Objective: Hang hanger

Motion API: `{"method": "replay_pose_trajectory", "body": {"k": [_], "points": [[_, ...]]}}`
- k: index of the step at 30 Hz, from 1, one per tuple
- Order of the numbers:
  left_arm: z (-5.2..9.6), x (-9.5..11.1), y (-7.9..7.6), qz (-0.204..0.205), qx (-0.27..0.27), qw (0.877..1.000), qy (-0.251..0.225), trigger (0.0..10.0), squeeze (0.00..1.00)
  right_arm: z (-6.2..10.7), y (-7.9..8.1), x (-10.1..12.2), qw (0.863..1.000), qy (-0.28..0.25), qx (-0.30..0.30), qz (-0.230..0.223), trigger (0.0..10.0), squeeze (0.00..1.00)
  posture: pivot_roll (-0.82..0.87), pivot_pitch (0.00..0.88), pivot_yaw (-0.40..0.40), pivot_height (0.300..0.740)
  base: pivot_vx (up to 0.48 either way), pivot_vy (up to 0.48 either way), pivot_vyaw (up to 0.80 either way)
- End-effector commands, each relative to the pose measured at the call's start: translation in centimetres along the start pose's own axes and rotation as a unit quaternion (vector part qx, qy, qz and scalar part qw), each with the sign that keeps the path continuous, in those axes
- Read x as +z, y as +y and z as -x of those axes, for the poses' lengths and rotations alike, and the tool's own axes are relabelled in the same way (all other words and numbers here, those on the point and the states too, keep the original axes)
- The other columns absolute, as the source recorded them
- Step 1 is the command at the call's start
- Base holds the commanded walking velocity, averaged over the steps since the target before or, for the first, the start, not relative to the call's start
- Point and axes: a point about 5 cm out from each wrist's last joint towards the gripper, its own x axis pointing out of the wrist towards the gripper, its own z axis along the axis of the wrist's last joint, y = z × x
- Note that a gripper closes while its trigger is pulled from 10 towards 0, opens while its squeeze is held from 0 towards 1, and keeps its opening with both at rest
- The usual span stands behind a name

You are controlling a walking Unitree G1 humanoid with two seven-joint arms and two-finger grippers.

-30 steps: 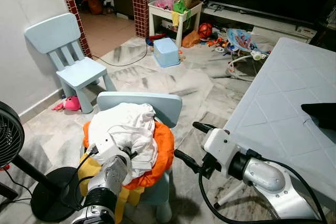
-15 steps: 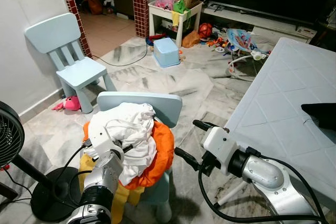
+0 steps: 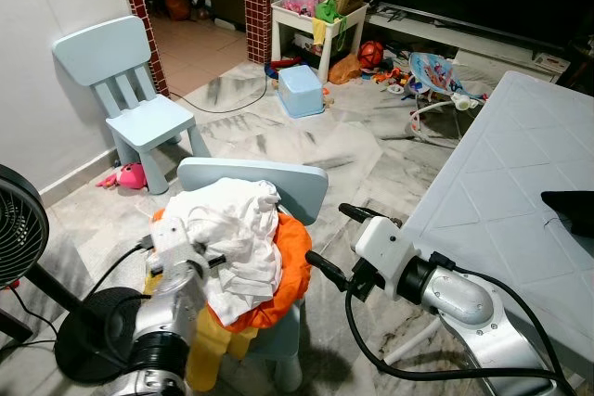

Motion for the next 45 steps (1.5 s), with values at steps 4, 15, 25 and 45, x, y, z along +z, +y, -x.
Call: {"method": "replay_pose_trajectory", "body": {"k": [4, 15, 25, 45], "points": [[1.2, -0.3, -1.9, -0.050, -0.034, 0.998, -0.005, 10.0, 1.00, 0.0, -0.6, 0.0, 1.000, 0.000, -0.010, 0.009, 10.0, 0.00, -0.20, 0.000, -0.022, 0.740, 0.000, 0.000, 0.00], [3.6, -1.5, -4.4, -0.027, -0.086, 0.995, 0.042, 10.0, 1.00, -0.2, -1.0, 0.0, 1.000, -0.005, -0.010, 0.014, 10.0, 0.00, -0.19, 0.000, -0.024, 0.740, 0.000, 0.000, 0.00], [5.2, -2.3, -2.6, -0.088, -0.130, 0.985, 0.072, 10.0, 1.00, 0.1, -0.9, -0.3, 1.000, 0.000, -0.014, 0.016, 10.0, 0.00, -0.18, 0.000, -0.013, 0.740, 0.000, 0.000, 0.00], [3.2, -2.2, -3.9, -0.051, -0.118, 0.989, 0.073, 10.0, 0.00, -0.2, -0.9, -0.2, 1.000, -0.004, -0.010, 0.026, 10.0, 0.00, -0.20, 0.000, -0.015, 0.740, 0.000, 0.000, 0.00]]}}
